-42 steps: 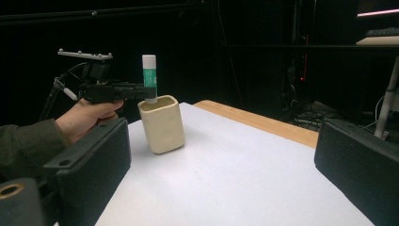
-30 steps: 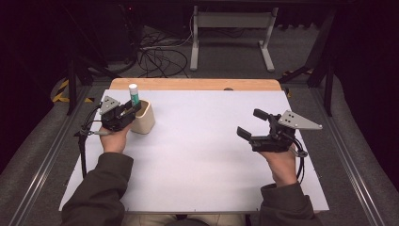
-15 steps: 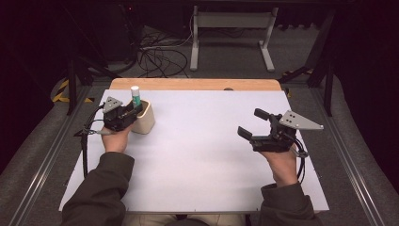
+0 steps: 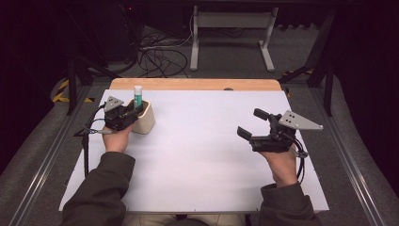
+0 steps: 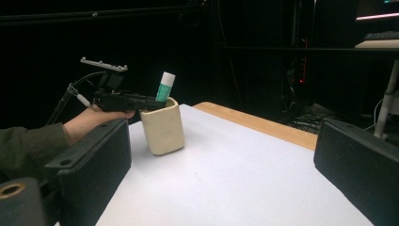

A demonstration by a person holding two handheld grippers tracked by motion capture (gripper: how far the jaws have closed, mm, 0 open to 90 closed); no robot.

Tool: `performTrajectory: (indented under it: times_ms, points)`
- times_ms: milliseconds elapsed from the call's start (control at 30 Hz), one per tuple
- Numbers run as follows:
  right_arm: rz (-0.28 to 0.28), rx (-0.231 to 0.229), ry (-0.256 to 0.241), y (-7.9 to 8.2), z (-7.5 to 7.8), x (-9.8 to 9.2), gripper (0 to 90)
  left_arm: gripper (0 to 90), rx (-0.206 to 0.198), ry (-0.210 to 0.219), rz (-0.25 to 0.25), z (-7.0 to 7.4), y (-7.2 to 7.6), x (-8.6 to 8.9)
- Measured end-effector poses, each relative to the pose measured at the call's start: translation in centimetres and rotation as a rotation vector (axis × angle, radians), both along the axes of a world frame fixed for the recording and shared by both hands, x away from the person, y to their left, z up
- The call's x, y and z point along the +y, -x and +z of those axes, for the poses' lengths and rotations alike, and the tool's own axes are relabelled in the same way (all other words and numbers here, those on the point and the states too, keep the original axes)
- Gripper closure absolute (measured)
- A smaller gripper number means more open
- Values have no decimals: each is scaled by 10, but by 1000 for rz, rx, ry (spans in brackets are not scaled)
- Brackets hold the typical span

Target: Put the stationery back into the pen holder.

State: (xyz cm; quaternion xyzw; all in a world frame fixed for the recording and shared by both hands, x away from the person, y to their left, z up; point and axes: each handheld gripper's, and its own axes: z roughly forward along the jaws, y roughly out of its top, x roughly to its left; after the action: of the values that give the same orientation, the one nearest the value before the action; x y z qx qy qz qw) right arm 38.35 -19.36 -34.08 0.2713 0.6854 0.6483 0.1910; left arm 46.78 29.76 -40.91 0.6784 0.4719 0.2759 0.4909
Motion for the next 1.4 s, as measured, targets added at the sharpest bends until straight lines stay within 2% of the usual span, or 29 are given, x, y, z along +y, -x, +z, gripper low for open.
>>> performTrajectory:
  times_ms: [267,467,667,733,967,1167,1267,1400]
  points:
    - [3,-1,-1,0,0,0,53,653,18,-11,6,1,-3,-3]
    - [5,-3,2,0,0,1,54,652,58,-12,6,3,-7,-4]
    - [6,-2,1,0,0,1,54,647,73,9,12,4,-8,-4]
    - [6,-2,1,0,0,1,55,645,74,9,19,4,-8,-4]
    - [7,-1,0,0,0,1,58,642,75,-30,32,4,-8,-7]
    - [11,1,3,0,0,2,58,641,75,-23,32,4,-9,-6]
    - [10,1,2,0,0,1,58,627,71,-1,32,4,-9,-6]
    - [8,0,3,0,0,1,58,628,71,-6,37,4,-9,-5]
